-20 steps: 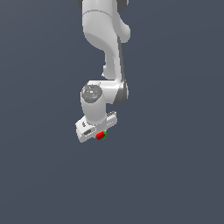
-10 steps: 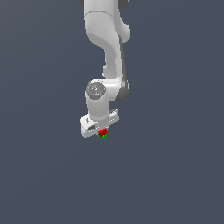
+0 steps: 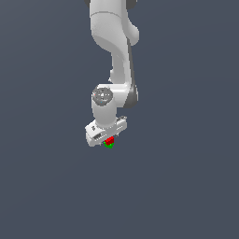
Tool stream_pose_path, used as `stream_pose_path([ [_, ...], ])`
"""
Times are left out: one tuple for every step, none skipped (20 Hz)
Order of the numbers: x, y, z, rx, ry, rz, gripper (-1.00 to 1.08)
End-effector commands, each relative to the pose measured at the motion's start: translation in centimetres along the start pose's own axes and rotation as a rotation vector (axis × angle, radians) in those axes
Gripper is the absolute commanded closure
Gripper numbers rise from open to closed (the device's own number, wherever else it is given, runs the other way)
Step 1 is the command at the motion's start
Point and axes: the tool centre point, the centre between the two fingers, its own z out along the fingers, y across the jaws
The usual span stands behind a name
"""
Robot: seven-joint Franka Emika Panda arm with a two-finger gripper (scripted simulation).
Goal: Stack the red cube on top of the green cube.
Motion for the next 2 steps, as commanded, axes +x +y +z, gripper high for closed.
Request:
stream_pose_path([
  [0.0, 0.0, 0.0, 0.0, 0.0, 0.0, -0.92],
  [0.0, 0.0, 0.0, 0.0, 0.0, 0.0, -0.92],
])
